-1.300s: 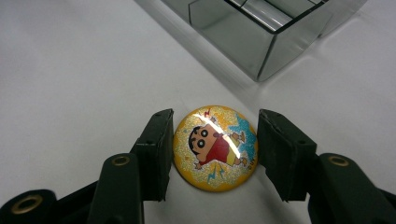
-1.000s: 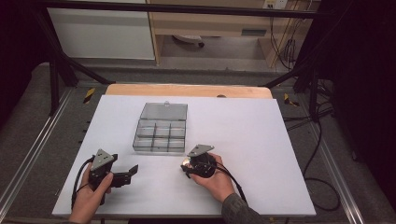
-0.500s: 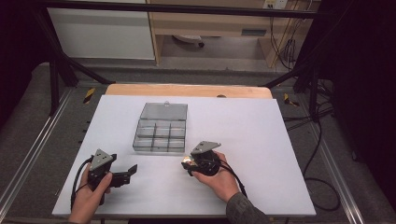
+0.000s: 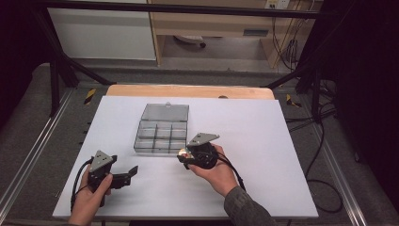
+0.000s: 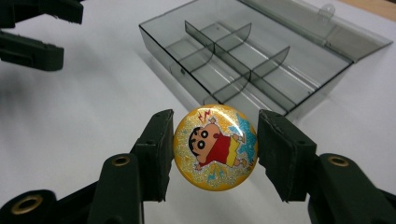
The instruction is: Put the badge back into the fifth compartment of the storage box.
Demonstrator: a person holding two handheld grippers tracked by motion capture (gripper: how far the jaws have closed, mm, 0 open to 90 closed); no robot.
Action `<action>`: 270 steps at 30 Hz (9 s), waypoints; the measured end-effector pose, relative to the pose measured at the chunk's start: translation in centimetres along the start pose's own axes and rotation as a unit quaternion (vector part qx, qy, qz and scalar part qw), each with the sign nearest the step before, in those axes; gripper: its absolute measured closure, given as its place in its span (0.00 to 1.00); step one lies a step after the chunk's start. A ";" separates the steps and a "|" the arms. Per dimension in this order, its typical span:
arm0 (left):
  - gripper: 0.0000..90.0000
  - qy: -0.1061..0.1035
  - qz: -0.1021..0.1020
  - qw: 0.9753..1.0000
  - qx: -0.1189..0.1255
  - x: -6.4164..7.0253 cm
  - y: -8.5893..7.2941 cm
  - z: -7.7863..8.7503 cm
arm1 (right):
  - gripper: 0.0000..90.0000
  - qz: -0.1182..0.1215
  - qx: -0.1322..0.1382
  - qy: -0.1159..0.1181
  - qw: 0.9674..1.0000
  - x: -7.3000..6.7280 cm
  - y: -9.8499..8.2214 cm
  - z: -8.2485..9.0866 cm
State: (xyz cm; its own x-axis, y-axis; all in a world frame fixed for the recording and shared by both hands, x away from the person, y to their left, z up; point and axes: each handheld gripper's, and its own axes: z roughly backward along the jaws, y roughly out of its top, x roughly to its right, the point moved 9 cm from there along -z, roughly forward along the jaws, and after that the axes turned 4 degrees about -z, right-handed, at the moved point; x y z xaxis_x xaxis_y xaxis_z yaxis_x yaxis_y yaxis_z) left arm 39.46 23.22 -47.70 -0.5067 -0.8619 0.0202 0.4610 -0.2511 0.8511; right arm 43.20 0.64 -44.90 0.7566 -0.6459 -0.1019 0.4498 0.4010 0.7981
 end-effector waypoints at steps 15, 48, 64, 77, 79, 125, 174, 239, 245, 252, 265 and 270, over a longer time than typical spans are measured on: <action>0.08 0.001 0.004 1.000 0.002 -0.2 0.0 0.1 | 0.53 0.013 0.033 0.001 0.999 0.1 5.5 -1.5; 0.07 0.007 0.018 1.000 0.011 -0.8 0.2 0.5 | 0.53 -0.006 0.044 -0.011 0.999 2.3 10.3 -3.9; 0.07 0.008 0.021 1.000 0.014 -0.9 0.2 0.6 | 0.53 0.005 0.029 -0.006 1.000 1.5 10.8 -5.4; 0.07 0.007 0.023 1.000 0.016 -0.9 0.2 0.6 | 0.53 0.008 0.008 -0.009 1.000 1.8 10.3 -6.7; 0.07 0.008 0.024 1.000 0.014 -1.0 0.2 0.6 | 0.53 0.007 0.006 -0.011 1.000 2.1 10.2 -6.8; 0.07 0.013 0.028 0.999 0.014 -1.5 0.1 0.9 | 0.53 -0.029 -0.020 0.027 0.999 0.5 7.7 -9.0; 0.08 0.013 0.023 1.000 0.012 -1.5 0.0 0.8 | 0.53 -0.071 -0.051 0.029 0.996 0.8 4.9 -10.9; 0.07 0.018 0.022 0.999 0.025 -1.3 0.3 1.0 | 0.08 -0.024 0.049 -0.026 0.998 3.9 8.0 -2.4; 0.07 0.022 0.031 0.999 0.029 -1.2 0.3 1.2 | 0.08 -0.026 0.065 -0.027 0.997 4.4 8.3 -1.6; 0.07 0.026 0.036 0.998 0.033 -1.1 0.3 1.4 | 0.06 -0.035 0.064 -0.028 0.997 5.1 7.7 -0.8; 0.07 0.028 0.039 0.998 0.037 -1.1 0.1 1.9 | 0.05 -0.045 0.079 -0.033 0.995 7.1 6.9 2.1; 0.07 0.030 0.039 0.998 0.036 -1.1 0.0 1.9 | 0.04 -0.050 0.084 -0.035 0.995 7.9 6.1 3.0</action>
State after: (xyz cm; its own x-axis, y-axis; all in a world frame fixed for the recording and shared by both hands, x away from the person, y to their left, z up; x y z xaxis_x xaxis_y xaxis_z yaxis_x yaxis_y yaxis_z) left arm 38.62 25.01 -46.67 -0.4263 -0.9027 0.0583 0.4425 -0.1519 0.8838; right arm 50.50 -3.96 -39.07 0.6740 -0.7235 -0.1490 0.4309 0.2213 0.8748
